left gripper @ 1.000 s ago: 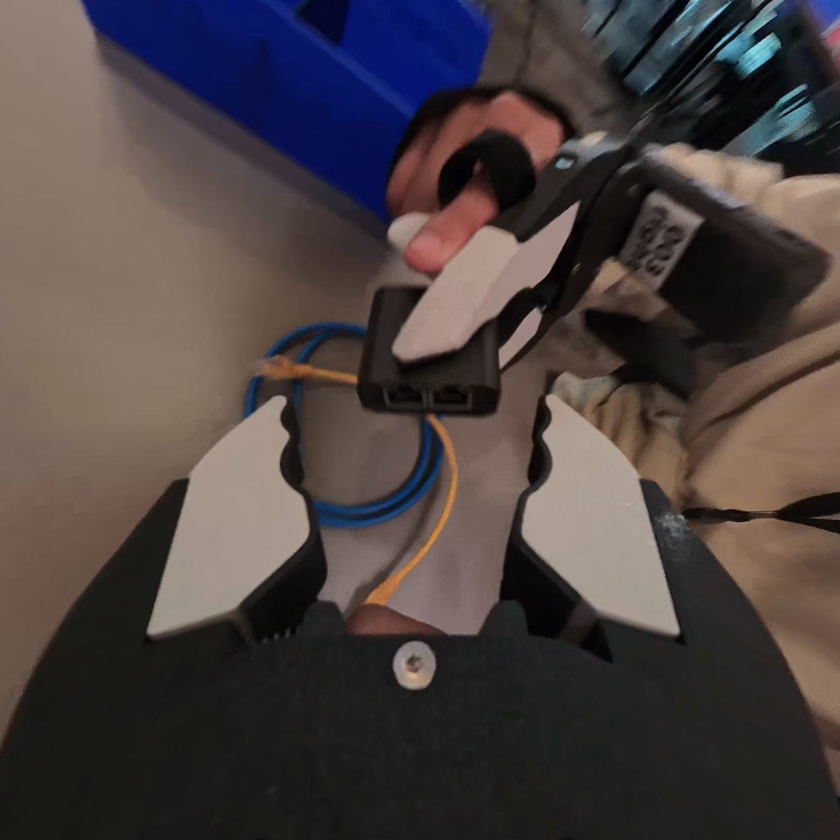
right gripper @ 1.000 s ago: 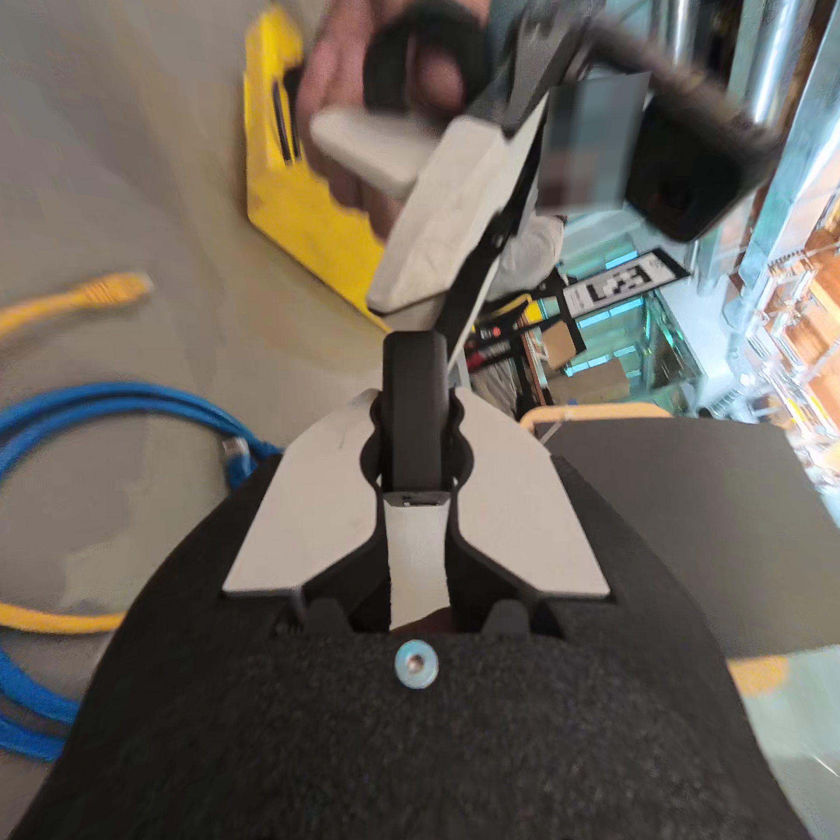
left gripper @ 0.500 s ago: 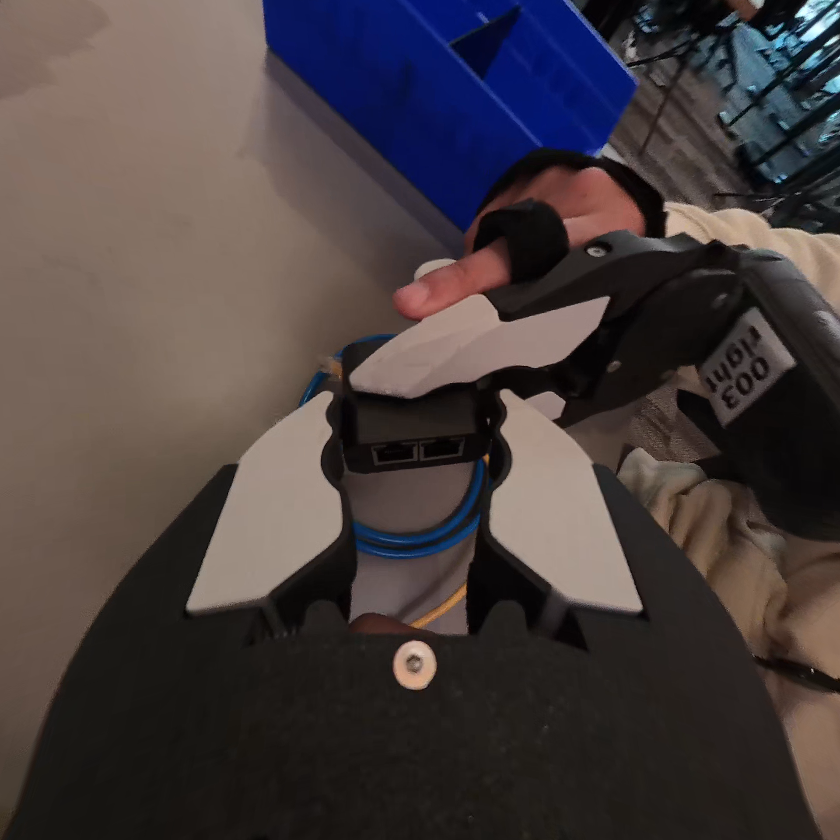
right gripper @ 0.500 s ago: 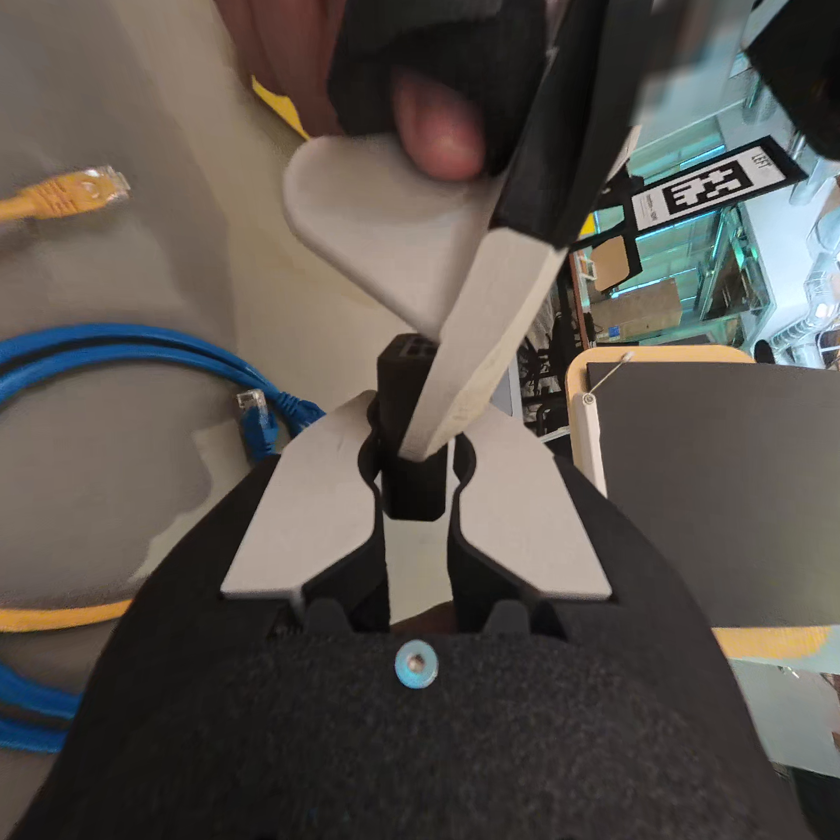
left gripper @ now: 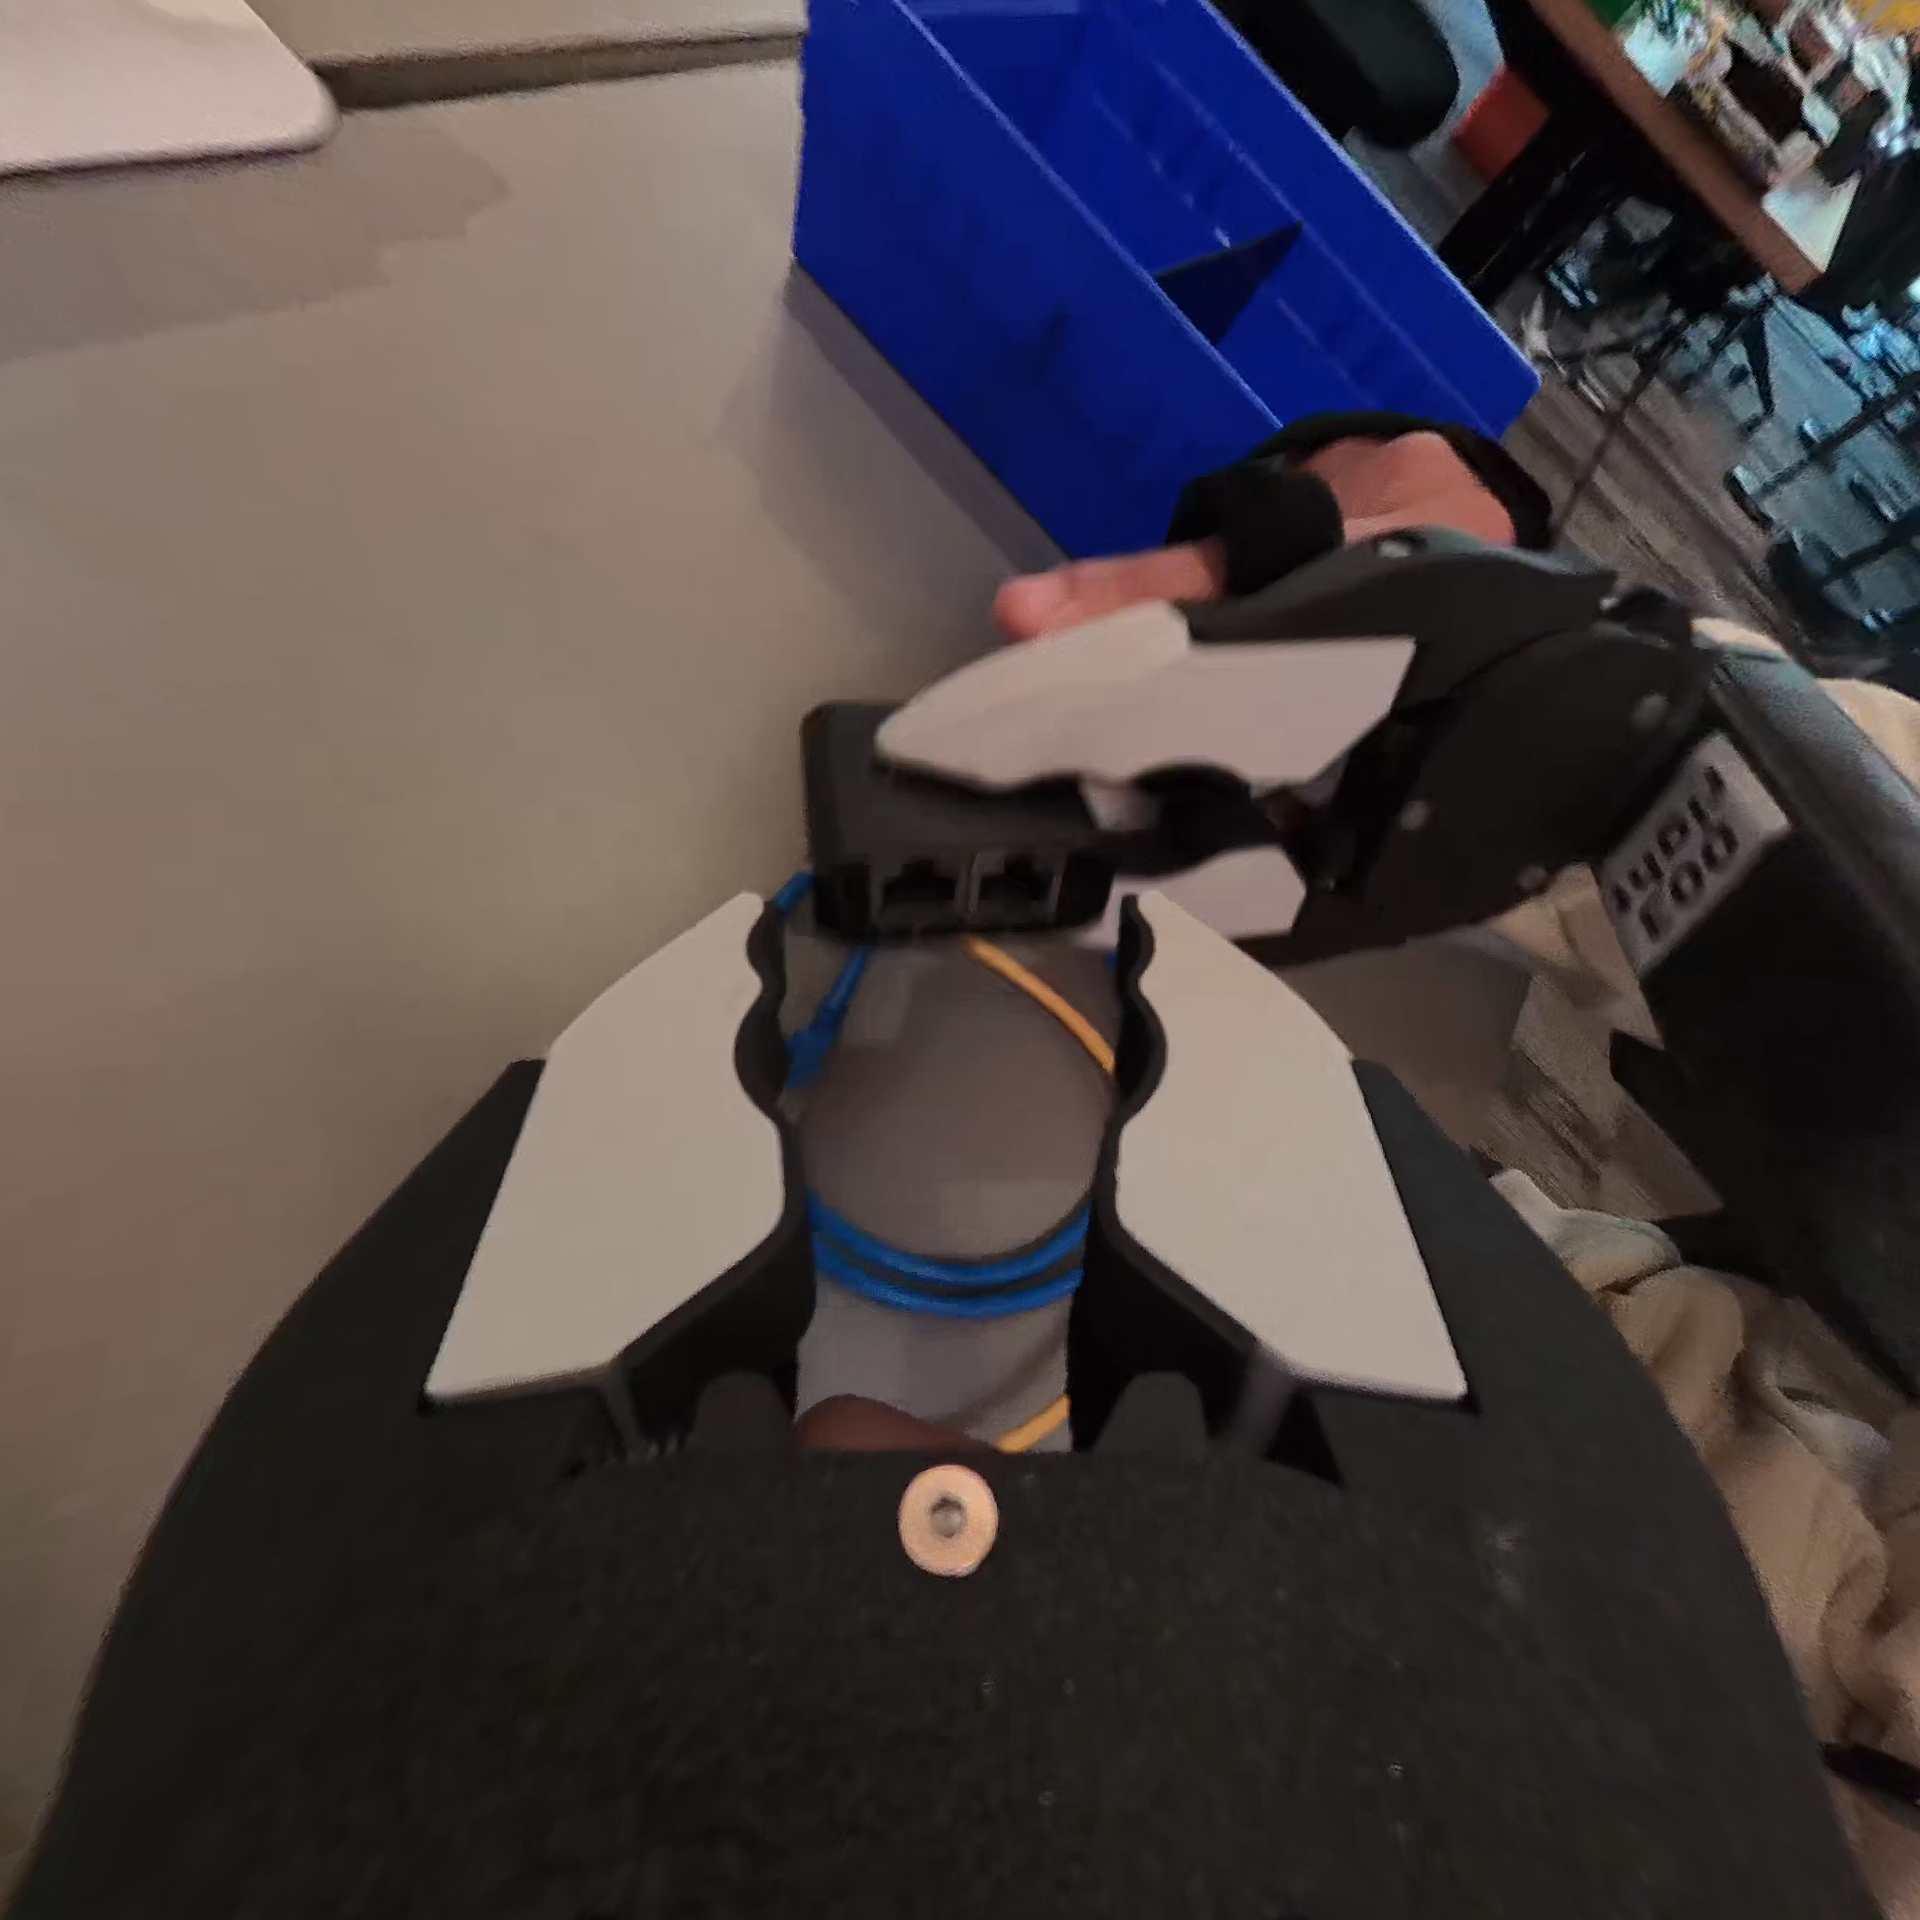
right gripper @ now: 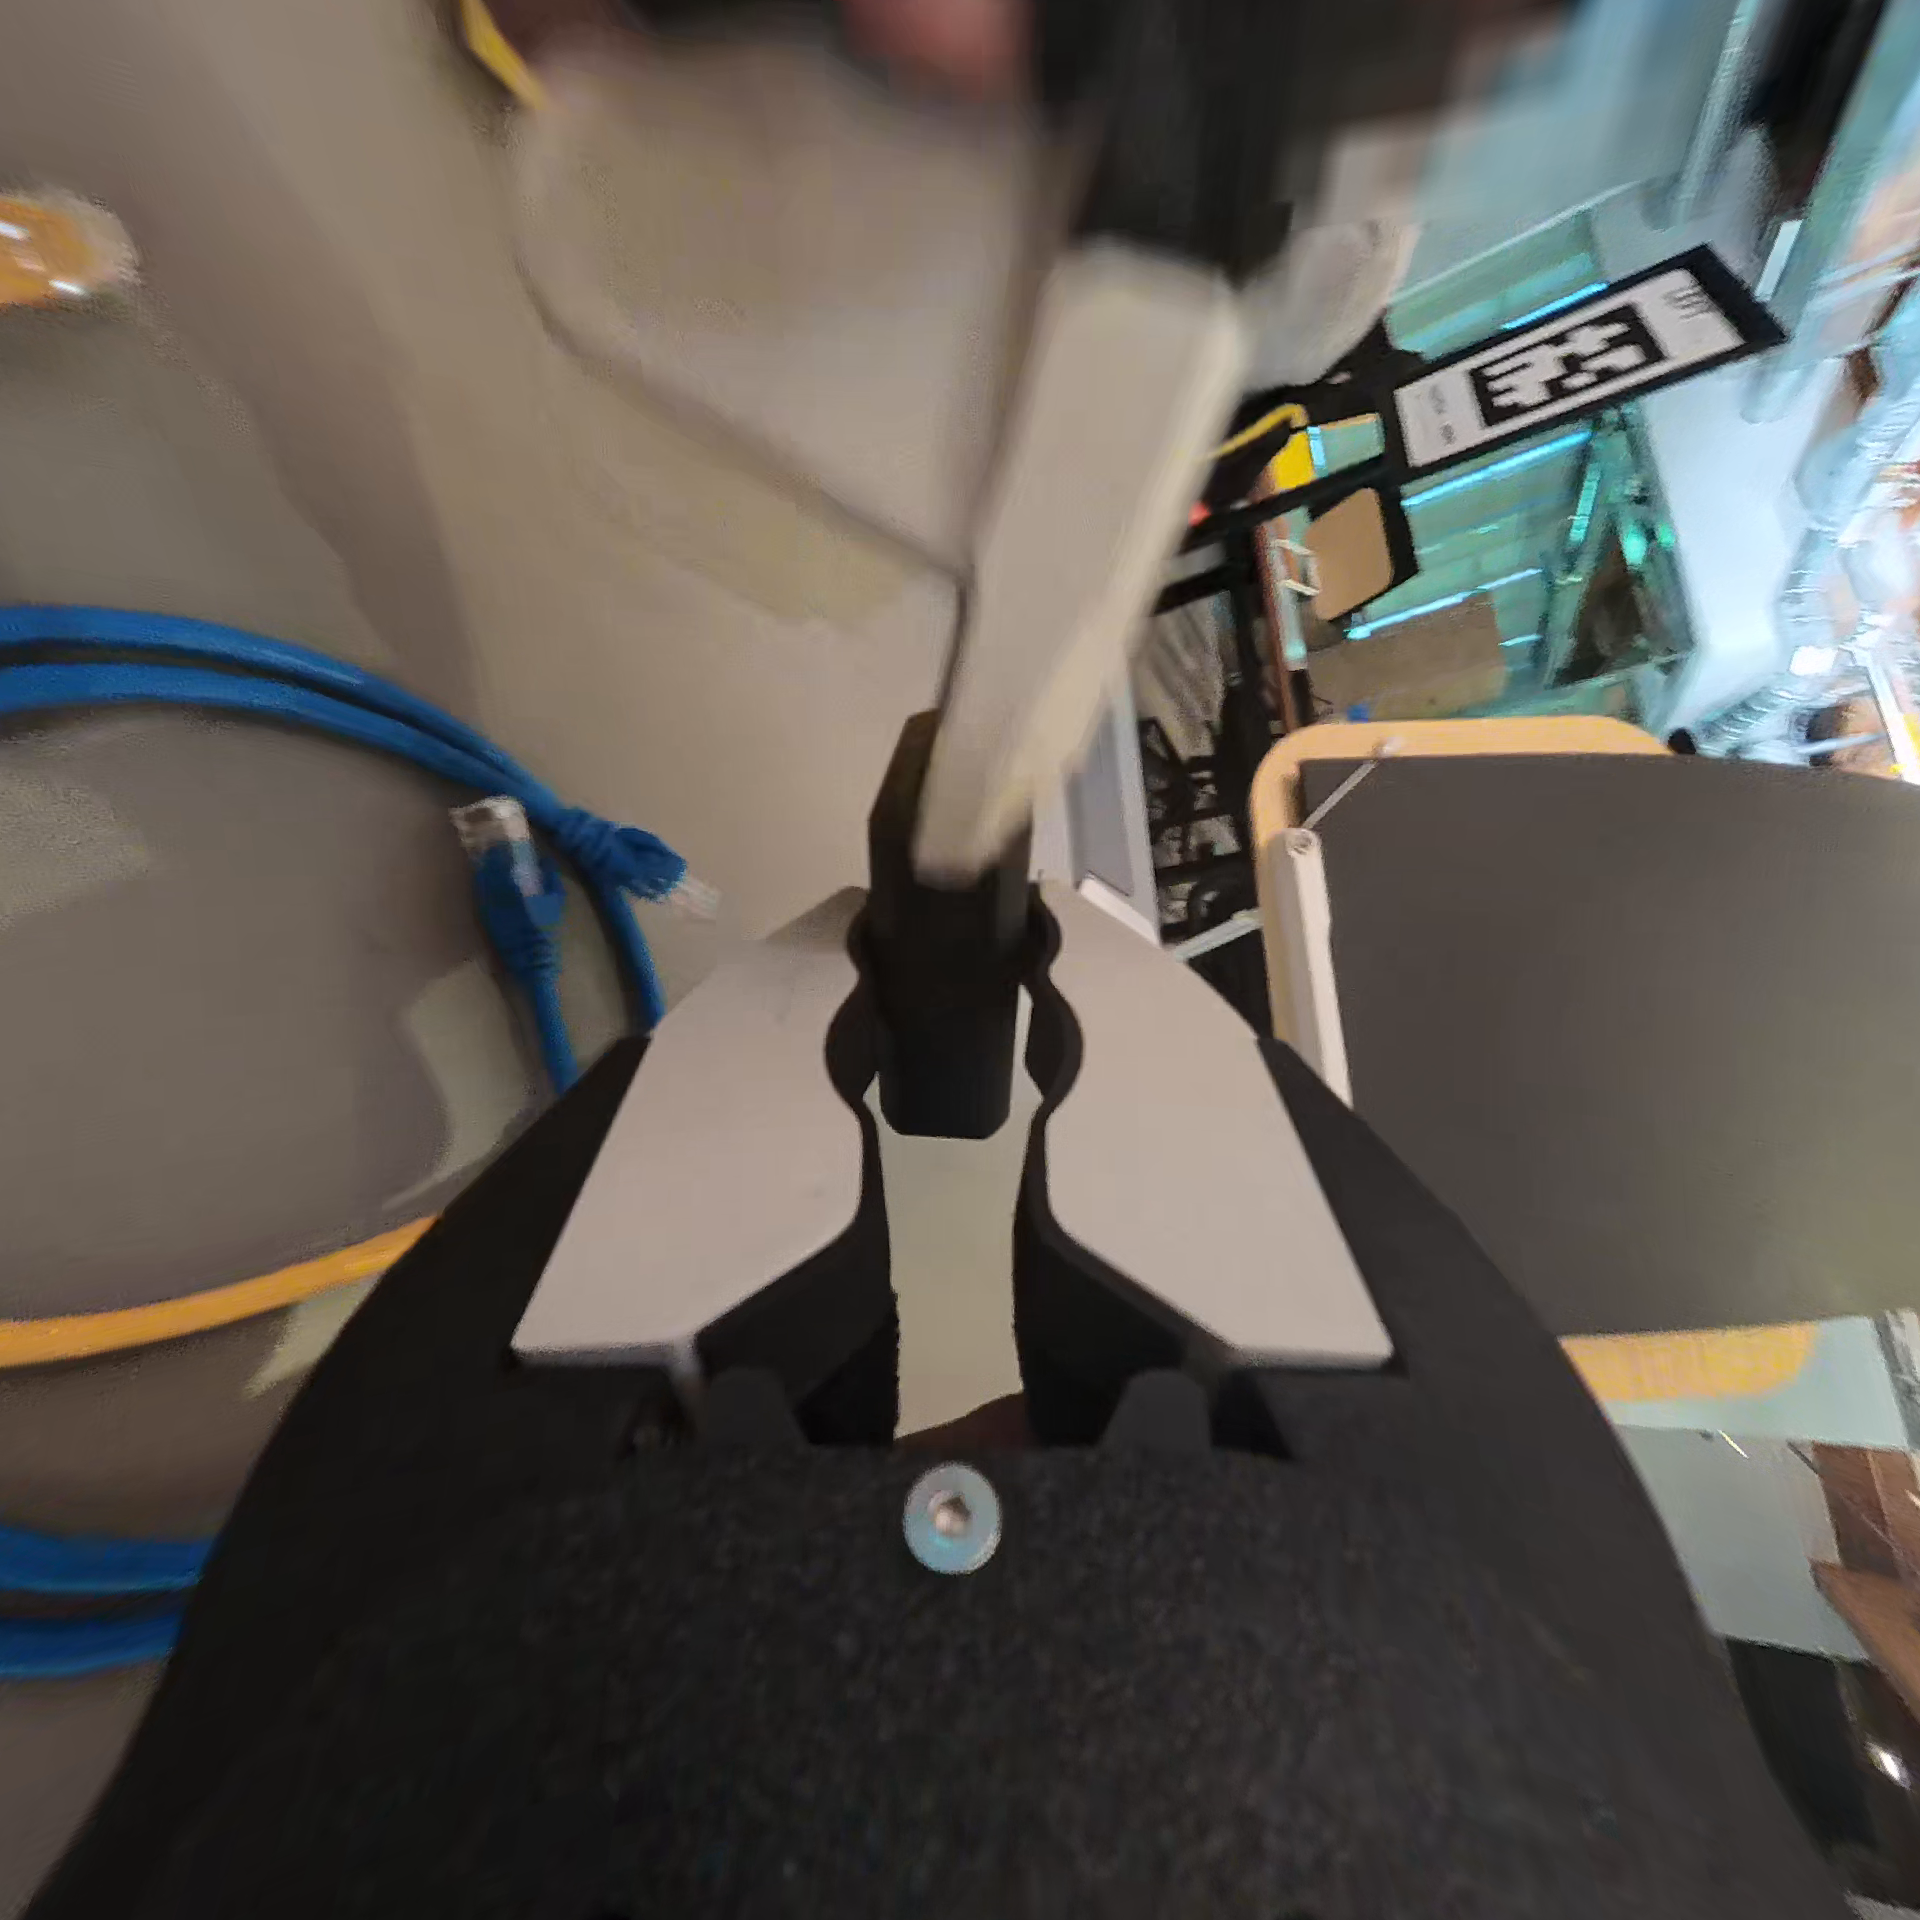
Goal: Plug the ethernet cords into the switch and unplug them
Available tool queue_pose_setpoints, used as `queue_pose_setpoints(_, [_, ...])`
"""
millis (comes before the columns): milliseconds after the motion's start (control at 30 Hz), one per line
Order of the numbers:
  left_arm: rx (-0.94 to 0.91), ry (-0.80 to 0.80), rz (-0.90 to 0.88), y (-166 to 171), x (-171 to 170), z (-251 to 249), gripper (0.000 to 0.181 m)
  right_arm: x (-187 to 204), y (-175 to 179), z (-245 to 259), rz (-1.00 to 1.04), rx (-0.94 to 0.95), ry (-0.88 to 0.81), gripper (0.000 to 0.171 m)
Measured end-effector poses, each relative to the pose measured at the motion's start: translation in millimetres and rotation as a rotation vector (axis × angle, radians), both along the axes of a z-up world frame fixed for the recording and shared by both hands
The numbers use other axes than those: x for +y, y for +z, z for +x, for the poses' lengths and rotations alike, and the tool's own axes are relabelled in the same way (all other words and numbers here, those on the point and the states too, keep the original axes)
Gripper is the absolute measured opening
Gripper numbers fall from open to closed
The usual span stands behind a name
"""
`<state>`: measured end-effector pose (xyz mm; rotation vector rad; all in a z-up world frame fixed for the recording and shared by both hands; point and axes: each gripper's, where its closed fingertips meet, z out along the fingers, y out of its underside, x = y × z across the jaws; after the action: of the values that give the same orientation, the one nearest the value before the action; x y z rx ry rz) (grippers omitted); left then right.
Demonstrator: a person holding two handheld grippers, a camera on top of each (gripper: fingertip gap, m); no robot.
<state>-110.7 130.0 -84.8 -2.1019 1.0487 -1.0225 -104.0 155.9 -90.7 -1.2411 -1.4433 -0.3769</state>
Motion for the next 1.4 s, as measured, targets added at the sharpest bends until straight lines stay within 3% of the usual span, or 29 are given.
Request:
queue_pose_setpoints(100, [-0.073,0.110,0.071,3,-12,-44,0.054,9,12,5,0.054,0.118,-0.022,0.024])
queue_pose_setpoints(267, [-0.198,0.243,0.024,-35,-94,-89,0.045,26,16,1,0.216,0.310,-0.025,0.024])
queue_pose_setpoints(333, [-0.154,0.269,-0.043,-54,-124,-101,0.046,31,11,6,0.267,0.334,-0.044,0.024])
queue_pose_setpoints(400, [-0.073,0.331,-0.002,-63,-132,-119,0.046,32,6,16,0.297,0.368,-0.071,0.024])
queue_pose_setpoints(533, [0.023,0.392,0.089,-70,-130,-134,0.049,24,9,23,0.318,0.378,-0.072,0.024])
queue_pose_setpoints(700, [0.010,0.433,0.007,-77,-121,-120,0.051,25,11,24,0.315,0.396,-0.074,0.024])
queue_pose_setpoints(833, [-0.014,0.556,-0.056,-77,-108,-100,0.051,25,13,26,0.308,0.415,-0.079,0.024])
queue_pose_setpoints(1000, [0.094,0.698,-0.133,-96,-100,-70,0.061,25,14,28,0.278,0.445,-0.080,0.024])
queue_pose_setpoints(1133, [0.173,0.865,-0.092,-101,-74,-74,0.048,29,14,31,0.240,0.474,-0.090,0.024])
queue_pose_setpoints(1167, [0.195,0.889,-0.080,-103,-67,-77,0.040,29,13,32,0.231,0.479,-0.091,0.024])
queue_pose_setpoints(1200, [0.213,0.901,-0.061,-104,-60,-80,0.018,30,13,32,0.224,0.484,-0.090,0.024])
queue_pose_setpoints(1400, [0.236,0.757,0.052,-90,-36,-90,0.010,30,13,34,0.212,0.497,-0.090,0.024])
